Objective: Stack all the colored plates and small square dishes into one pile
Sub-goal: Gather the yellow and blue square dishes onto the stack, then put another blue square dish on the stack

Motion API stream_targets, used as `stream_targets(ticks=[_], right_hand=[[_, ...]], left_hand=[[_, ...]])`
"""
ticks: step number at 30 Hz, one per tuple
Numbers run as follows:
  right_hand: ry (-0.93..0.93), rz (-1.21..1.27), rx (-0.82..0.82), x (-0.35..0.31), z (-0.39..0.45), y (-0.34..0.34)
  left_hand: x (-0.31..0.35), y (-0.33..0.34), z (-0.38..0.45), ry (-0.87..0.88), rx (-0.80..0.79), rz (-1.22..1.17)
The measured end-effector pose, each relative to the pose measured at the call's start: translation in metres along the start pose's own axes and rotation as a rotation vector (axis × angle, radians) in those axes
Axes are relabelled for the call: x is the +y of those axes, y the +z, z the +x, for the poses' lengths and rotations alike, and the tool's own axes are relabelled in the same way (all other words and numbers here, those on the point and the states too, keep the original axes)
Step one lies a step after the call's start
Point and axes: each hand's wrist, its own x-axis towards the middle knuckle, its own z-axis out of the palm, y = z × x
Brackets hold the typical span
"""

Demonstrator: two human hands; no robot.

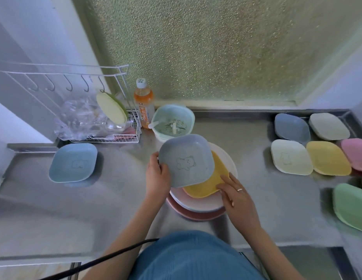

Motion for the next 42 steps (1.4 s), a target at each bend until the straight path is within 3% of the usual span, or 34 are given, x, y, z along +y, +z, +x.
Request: stream_targets(ticks=[3,8,11,15,17,21,26,32,37,42], right_hand=[[0.036,0.011,-0.057,-0.002,-0.002,0.002],[0.241,0.367,0.156,-0.044,0.013,-0.016],[0.297,0.455,0.075,-0.066,0.037,-0.022],[0.353,0.361,0.049,-0.06,0.053,-0.011],[0.352,0.326,0.101,-0.051,0.055,-0.013],[0.311,0.183,0.102,-0.028,0.056,-0.03],[0.346,0.14,-0.122,-0.018,0.059,-0.031],[0.374,-0.172,-0.274,-0.029,0.063,-0.025],[0.391,-0.382,-0.284,-0.036,0.068,-0.026],[0.422,-0.405,-0.221,-0.035,0.068,-0.024]], left_hand=[[-0.001,0.0,-0.001,-0.006,-0.004,0.001],[0.0,-0.001,-0.006,0.02,-0.001,0.015],[0.001,0.004,-0.011,0.037,-0.042,0.041],[0.0,-0.001,-0.012,0.148,-0.063,0.04],[-0.006,-0.018,0.003,0.19,0.021,0.145],[-0.047,-0.076,0.054,0.054,0.278,0.543],[-0.089,-0.129,0.079,-0.137,0.2,0.901],[-0.096,-0.132,0.092,-0.262,0.01,0.94],[-0.102,-0.131,0.092,-0.284,0.037,0.874],[-0.114,-0.128,0.081,-0.23,0.049,0.903]])
